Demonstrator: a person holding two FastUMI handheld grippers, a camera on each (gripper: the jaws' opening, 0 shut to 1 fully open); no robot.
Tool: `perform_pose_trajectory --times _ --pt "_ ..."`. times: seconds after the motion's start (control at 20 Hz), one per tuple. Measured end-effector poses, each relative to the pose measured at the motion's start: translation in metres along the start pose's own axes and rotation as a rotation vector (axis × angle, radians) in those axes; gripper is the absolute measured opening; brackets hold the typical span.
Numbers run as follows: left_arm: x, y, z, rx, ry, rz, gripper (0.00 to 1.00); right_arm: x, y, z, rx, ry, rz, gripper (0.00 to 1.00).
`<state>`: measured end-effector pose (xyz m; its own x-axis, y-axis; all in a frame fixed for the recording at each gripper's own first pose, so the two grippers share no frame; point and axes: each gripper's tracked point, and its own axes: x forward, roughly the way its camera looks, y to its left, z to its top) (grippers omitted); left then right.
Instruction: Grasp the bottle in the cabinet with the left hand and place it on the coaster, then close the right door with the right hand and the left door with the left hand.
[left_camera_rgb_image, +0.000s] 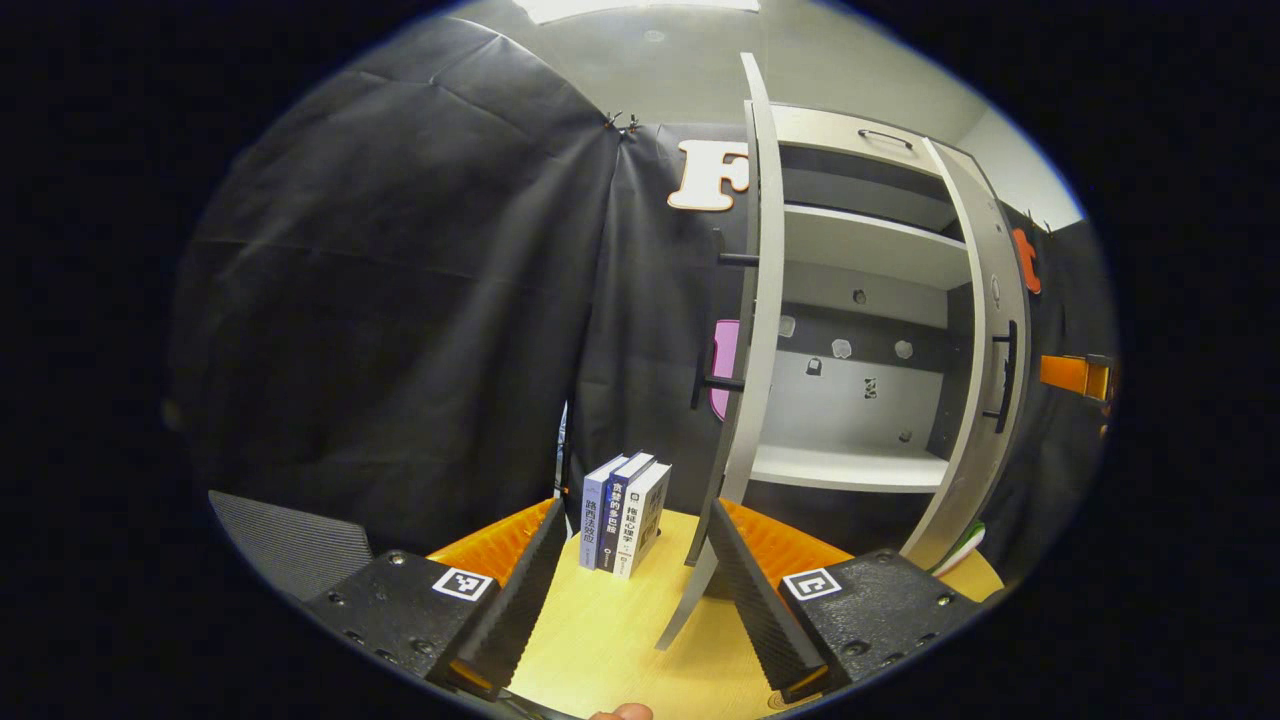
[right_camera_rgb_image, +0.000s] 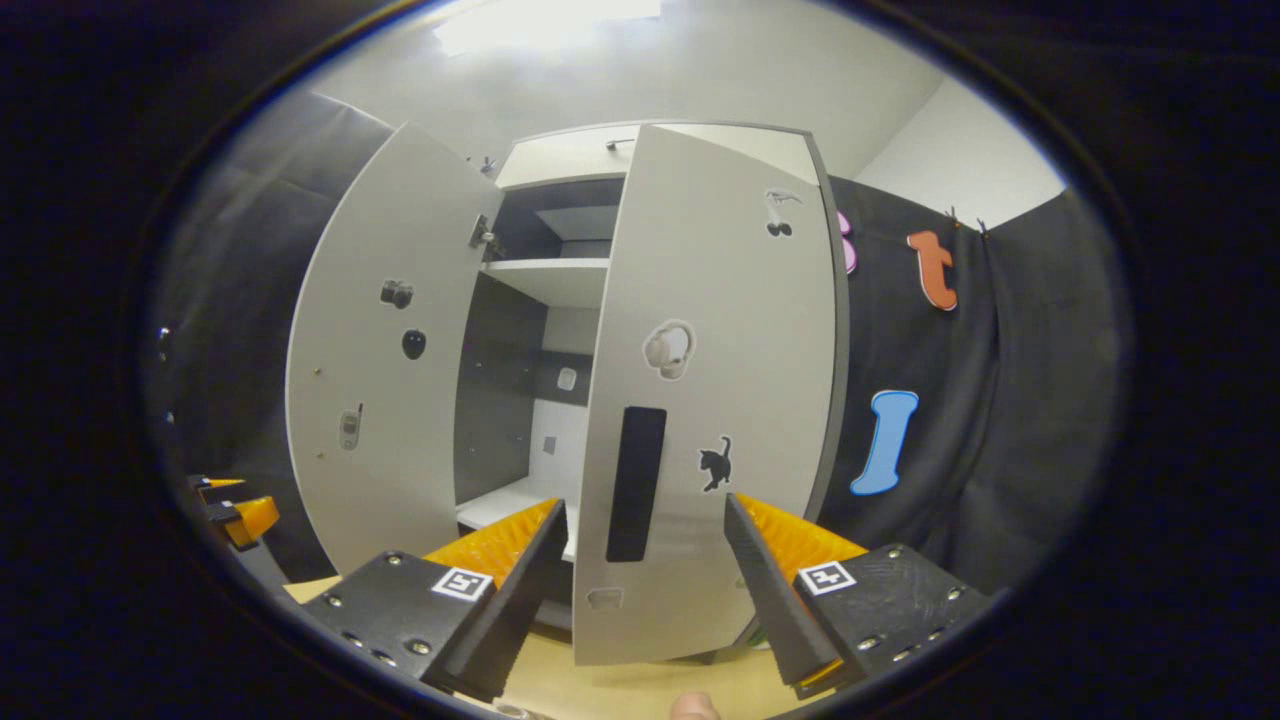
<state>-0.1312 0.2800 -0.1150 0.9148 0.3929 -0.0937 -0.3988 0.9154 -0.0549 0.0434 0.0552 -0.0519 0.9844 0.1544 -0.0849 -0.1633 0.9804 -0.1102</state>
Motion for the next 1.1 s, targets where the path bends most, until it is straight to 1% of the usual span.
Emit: perform_pose_trajectory --times 0.2,0.5,0.55,0.75,0.8,0.95,1.0,1.1 --pt "0.01 0.0 -0.001 -0.002 0.002 -0.014 0.9 0.003 0.005 0.0 -0.001 0.0 -0.003 0.92" --pt "0.032 -0.002 0.003 0.032 -0.008 -0.034 0.9 0.011 0.008 -0.003 0.003 0.005 -0.002 0.92" --pt "0.036 -0.003 0.004 0.038 -0.008 -0.037 0.9 0.012 0.008 -0.004 0.003 0.005 -0.004 0.95" --pt "0.046 -0.007 0.003 0.053 -0.005 -0.053 0.9 0.014 0.006 -0.006 0.007 0.004 -0.014 0.95" --pt "0.047 -0.007 0.002 0.055 -0.005 -0.057 0.9 0.015 0.004 -0.006 0.007 0.003 -0.018 0.92" --pt "0.049 -0.009 0.002 0.068 -0.001 -0.064 0.9 0.017 0.001 -0.008 0.009 0.004 -0.028 0.92" --pt "0.05 -0.01 0.001 0.068 -0.003 -0.073 0.88 0.018 0.0 -0.009 0.011 0.004 -0.03 0.92" --pt "0.051 -0.011 0.0 0.053 0.006 -0.097 0.9 0.02 -0.001 -0.01 0.013 0.006 -0.03 0.92"
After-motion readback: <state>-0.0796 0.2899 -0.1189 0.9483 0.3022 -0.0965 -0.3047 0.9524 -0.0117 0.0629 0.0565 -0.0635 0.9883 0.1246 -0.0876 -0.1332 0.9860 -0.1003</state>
